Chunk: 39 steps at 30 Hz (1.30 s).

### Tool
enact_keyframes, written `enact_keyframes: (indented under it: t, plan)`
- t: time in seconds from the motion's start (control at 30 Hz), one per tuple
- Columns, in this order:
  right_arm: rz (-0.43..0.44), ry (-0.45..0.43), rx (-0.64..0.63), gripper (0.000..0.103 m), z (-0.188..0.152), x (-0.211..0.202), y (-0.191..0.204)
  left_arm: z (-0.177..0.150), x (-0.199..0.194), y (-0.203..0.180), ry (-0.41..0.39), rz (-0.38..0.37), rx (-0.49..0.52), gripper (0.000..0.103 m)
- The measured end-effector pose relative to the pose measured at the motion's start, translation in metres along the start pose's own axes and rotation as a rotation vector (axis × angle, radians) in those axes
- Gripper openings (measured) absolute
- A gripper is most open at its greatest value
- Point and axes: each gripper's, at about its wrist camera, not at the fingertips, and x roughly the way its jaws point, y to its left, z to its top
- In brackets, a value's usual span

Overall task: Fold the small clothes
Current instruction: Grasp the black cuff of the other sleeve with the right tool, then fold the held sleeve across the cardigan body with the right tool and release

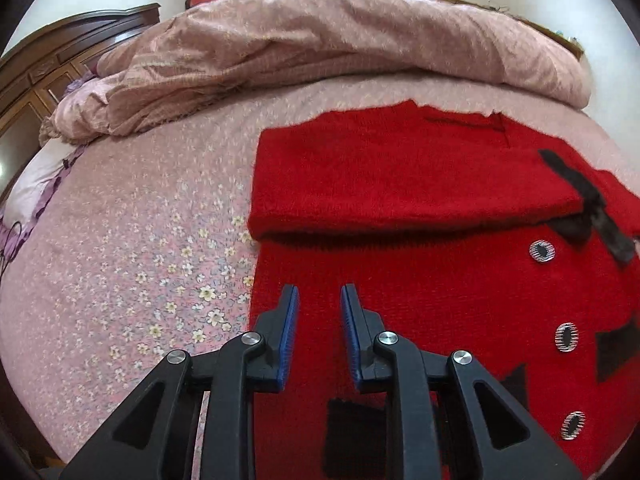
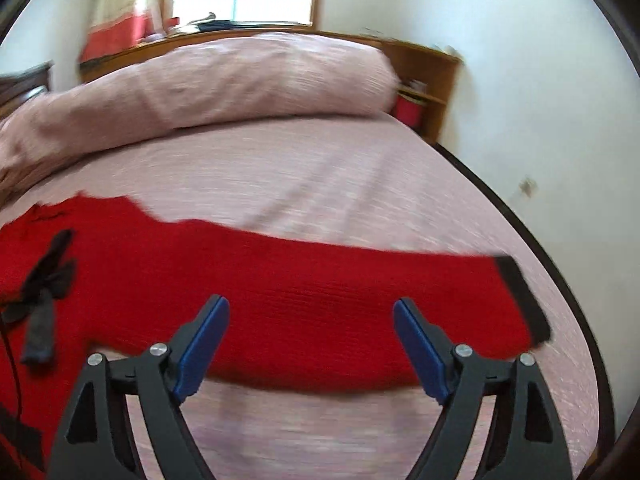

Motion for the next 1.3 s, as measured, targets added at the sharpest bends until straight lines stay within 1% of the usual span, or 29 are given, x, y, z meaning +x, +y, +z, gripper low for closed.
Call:
enact_keyframes:
  t: [0.07, 0.17, 0.23, 0.3, 0.37, 0.43, 0.5, 0.6, 0.8, 0.83, 0.9, 0.93, 0.97, 1.0, 1.03, 1.07, 1.17, 1.2, 1.3]
  plan:
    - [-0.003, 0.02, 0.086, 0.09, -0.004, 0.005, -0.037, -0.001, 0.008, 0.004, 0.013, -0.002, -0.016, 0.016]
    - [0.009, 0.046, 0.222, 0.09, -0.012, 0.015, -0.087, 0.001, 0.012, 0.008, 0.0, 0.0, -0.031, 0.016]
    - [0.058, 0.078, 0.329, 0.09, -0.017, 0.025, -0.114, 0.001, 0.013, 0.006, -0.013, 0.012, -0.019, 0.016]
    - [0.078, 0.112, 0.415, 0.09, -0.026, 0.029, -0.13, -0.001, 0.013, 0.005, -0.019, 0.017, -0.012, 0.016]
    - [0.108, 0.117, 0.483, 0.09, -0.033, 0.022, -0.136, -0.003, 0.013, 0.005, -0.023, 0.017, -0.008, 0.016]
    - [0.16, 0.107, 0.507, 0.09, -0.034, 0.018, -0.14, -0.004, 0.013, 0.005, -0.023, 0.017, -0.005, 0.016]
    - [0.17, 0.109, 0.518, 0.091, -0.035, 0.027, -0.146, -0.005, 0.013, 0.006, -0.024, 0.015, -0.004, 0.016]
    - [0.2, 0.047, 0.572, 0.091, -0.031, 0.036, -0.158, -0.006, 0.013, 0.006, -0.025, 0.014, -0.002, 0.016]
    - [0.307, -0.068, 0.739, 0.09, -0.033, 0.046, -0.192, -0.005, 0.013, 0.007, -0.022, 0.005, -0.007, 0.016]
    - [0.309, -0.083, 0.76, 0.088, -0.035, 0.045, -0.195, -0.005, 0.013, 0.007, -0.022, 0.004, -0.006, 0.016]
    - [0.274, -0.102, 0.781, 0.079, -0.037, 0.044, -0.198, -0.004, 0.013, 0.008, -0.02, 0.0, -0.01, 0.016]
    - [0.252, -0.101, 0.778, 0.069, -0.04, 0.042, -0.198, -0.004, 0.013, 0.008, -0.02, -0.001, -0.011, 0.016]
    - [0.225, -0.095, 0.77, 0.055, -0.041, 0.043, -0.2, -0.004, 0.014, 0.008, -0.021, -0.005, -0.011, 0.016]
    - [0.196, -0.086, 0.765, 0.048, -0.043, 0.043, -0.2, -0.004, 0.014, 0.008, -0.021, -0.005, -0.01, 0.016]
    - [0.176, -0.081, 0.766, 0.033, -0.046, 0.042, -0.201, -0.004, 0.014, 0.009, -0.021, -0.006, -0.009, 0.016]
    - [0.168, -0.08, 0.78, 0.023, -0.048, 0.043, -0.205, -0.004, 0.014, 0.009, -0.021, -0.007, -0.01, 0.016]
    - [0.195, -0.091, 0.833, 0.016, -0.054, 0.042, -0.212, -0.003, 0.014, 0.01, -0.022, -0.015, -0.016, 0.016]
    - [0.192, -0.09, 0.833, 0.015, -0.054, 0.041, -0.212, -0.003, 0.014, 0.011, -0.022, -0.017, -0.017, 0.016]
    - [0.146, -0.082, 0.802, 0.013, -0.044, 0.038, -0.204, -0.002, 0.013, 0.013, -0.022, -0.029, -0.028, 0.016]
